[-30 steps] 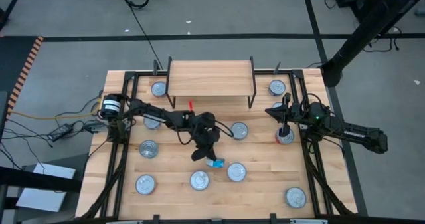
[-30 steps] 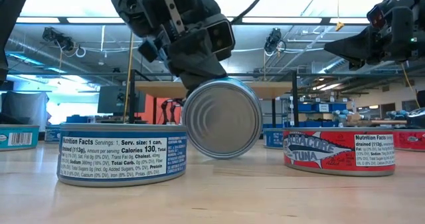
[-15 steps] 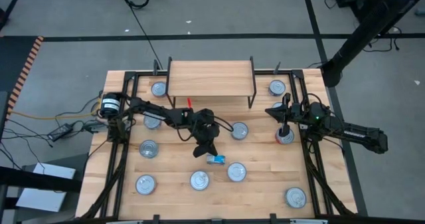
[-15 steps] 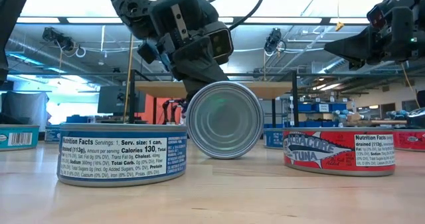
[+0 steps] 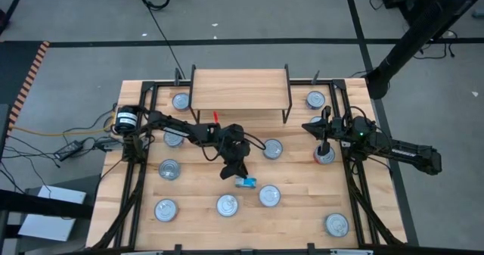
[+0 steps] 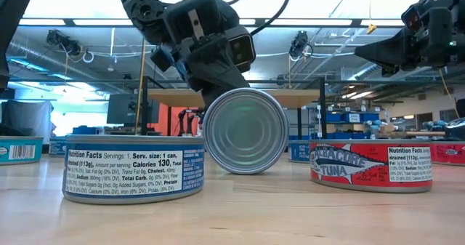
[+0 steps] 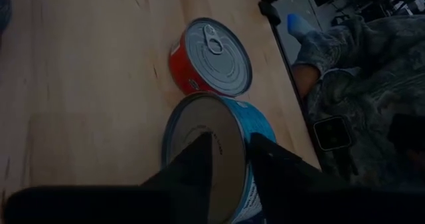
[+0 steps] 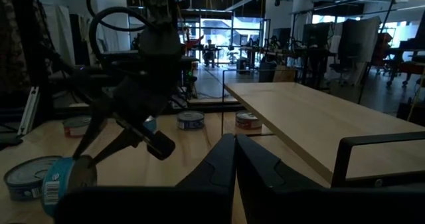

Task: Stack canned seafood by type on shelf
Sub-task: Put the yellow blue tuna can on the shelf

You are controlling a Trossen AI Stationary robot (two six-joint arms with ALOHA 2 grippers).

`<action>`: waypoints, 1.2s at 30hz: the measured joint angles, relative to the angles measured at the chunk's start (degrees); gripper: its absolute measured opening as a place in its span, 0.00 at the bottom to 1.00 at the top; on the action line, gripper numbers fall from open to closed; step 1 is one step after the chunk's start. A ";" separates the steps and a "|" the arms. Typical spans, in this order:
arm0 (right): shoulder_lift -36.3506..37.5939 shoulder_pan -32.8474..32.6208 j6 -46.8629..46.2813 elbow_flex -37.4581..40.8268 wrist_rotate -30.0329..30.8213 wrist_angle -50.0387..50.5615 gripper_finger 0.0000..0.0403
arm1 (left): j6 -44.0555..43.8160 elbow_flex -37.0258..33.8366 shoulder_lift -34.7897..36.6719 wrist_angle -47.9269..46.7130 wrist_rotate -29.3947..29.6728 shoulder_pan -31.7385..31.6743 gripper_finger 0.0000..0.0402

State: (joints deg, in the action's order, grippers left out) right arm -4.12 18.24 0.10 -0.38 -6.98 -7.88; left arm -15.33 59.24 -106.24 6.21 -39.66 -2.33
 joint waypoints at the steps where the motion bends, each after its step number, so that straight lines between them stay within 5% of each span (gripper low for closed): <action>1: 0.00 0.02 0.00 0.00 0.00 0.00 0.06 | 0.04 0.08 -0.02 -0.24 0.00 0.00 0.31; 16: 0.00 0.02 0.00 0.00 0.00 0.00 0.06 | 7.05 8.48 0.00 -10.46 0.91 0.18 0.50; 20: 0.00 0.00 0.00 0.00 0.00 0.00 0.06 | 13.81 13.54 0.11 -21.21 8.63 2.26 0.53; 26: 0.00 0.00 0.02 0.00 0.00 0.00 0.06 | 23.31 20.94 0.22 -35.82 29.50 8.06 0.58; 36: 0.00 0.01 0.01 0.00 0.00 0.00 0.06 | 18.64 23.17 0.09 -37.93 33.01 14.08 0.65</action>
State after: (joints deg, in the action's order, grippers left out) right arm -4.12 18.25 0.11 -0.38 -6.98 -7.88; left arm 3.31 82.41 -106.14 -31.73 -6.65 11.76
